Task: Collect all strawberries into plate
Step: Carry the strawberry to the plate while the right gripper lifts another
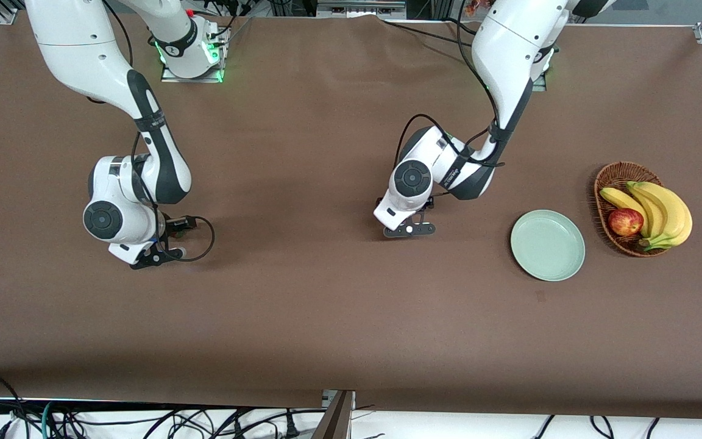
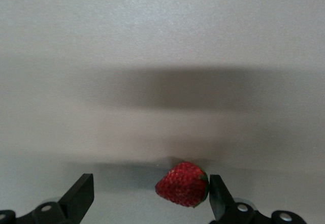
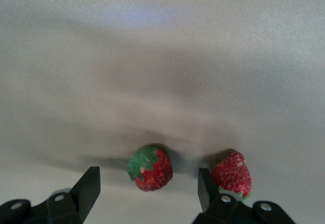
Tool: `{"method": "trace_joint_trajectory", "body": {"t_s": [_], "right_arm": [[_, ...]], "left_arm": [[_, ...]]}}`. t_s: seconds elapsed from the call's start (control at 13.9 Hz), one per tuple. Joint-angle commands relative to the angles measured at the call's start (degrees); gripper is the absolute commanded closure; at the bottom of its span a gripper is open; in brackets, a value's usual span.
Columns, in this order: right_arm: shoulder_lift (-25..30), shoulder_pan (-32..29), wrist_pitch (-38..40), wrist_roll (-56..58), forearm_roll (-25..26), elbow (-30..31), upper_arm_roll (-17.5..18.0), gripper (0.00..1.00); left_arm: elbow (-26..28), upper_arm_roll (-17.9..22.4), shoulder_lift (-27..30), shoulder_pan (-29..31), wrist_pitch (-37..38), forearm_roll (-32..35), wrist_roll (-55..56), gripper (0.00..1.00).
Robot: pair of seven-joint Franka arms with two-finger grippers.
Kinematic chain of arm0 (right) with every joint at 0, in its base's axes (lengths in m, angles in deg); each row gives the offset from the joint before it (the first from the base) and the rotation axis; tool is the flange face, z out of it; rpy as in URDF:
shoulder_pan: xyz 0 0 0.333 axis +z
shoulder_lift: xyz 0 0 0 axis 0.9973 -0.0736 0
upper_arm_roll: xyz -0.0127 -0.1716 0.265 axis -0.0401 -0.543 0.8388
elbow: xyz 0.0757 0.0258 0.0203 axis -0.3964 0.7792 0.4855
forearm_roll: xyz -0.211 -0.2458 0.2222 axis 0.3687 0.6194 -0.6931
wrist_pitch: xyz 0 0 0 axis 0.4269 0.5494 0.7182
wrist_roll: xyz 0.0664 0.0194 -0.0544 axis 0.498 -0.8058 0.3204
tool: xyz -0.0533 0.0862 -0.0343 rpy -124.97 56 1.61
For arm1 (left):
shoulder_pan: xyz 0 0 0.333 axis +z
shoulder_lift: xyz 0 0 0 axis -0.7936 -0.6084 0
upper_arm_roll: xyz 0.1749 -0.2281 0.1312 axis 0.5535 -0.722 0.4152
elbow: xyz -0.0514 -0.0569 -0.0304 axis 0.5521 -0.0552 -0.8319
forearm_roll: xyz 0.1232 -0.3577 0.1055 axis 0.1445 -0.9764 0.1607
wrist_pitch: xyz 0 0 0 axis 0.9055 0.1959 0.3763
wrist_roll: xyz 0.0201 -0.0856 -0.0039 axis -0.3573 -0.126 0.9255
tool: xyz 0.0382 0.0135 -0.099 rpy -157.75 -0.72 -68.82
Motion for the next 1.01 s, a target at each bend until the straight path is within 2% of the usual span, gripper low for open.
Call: {"method": "trace_joint_trajectory", "body": {"t_s": [0.0, 0.22, 0.29, 0.36, 0.43, 0.51, 0.72, 0.94], "right_arm": [[1.6, -0.27, -1.09, 1.22, -1.33, 2.38, 0.21, 0.29], [1.6, -0.27, -1.09, 1.22, -1.33, 2.38, 0.21, 0.68], [1.6, -0.27, -1.09, 1.22, -1.42, 2.38, 0.21, 0.77], [1.6, -0.27, -1.09, 1.13, -1.42, 2.12, 0.21, 0.85], [1.69, -0.27, -0.92, 0.96, -1.42, 1.77, 0.29, 0.91], [1.78, -0.27, -0.92, 0.52, -1.77, 1.16, 0.47, 0.91], [1.69, 1.39, -0.13, -0.7, -8.69, -2.53, 1.52, 0.91], [0.2, 6.48, -1.09, -9.55, -11.09, -4.73, 1.61, 0.91]], "left_arm": [[0.5, 0.71, -0.86, -1.31, -2.21, -0.65, 1.9, 0.0], [0.5, 0.71, -0.86, -1.32, -2.21, -0.65, 1.91, 0.0], [0.5, 0.71, -0.78, -1.23, -2.21, -0.65, 1.39, 0.08], [0.5, 0.71, -0.69, -1.32, -2.04, -0.65, 1.3, 0.43], [0.5, 0.71, -0.69, -1.4, -1.86, -0.65, 1.56, 0.7], [0.5, 0.71, -0.51, -1.4, -1.69, -0.57, 1.99, 0.98], [0.41, 0.71, 0.19, -1.14, -0.99, -0.57, 2.09, 1.0], [0.15, 0.88, 2.03, -0.35, 2.17, -0.65, 1.21, 1.0]]}}
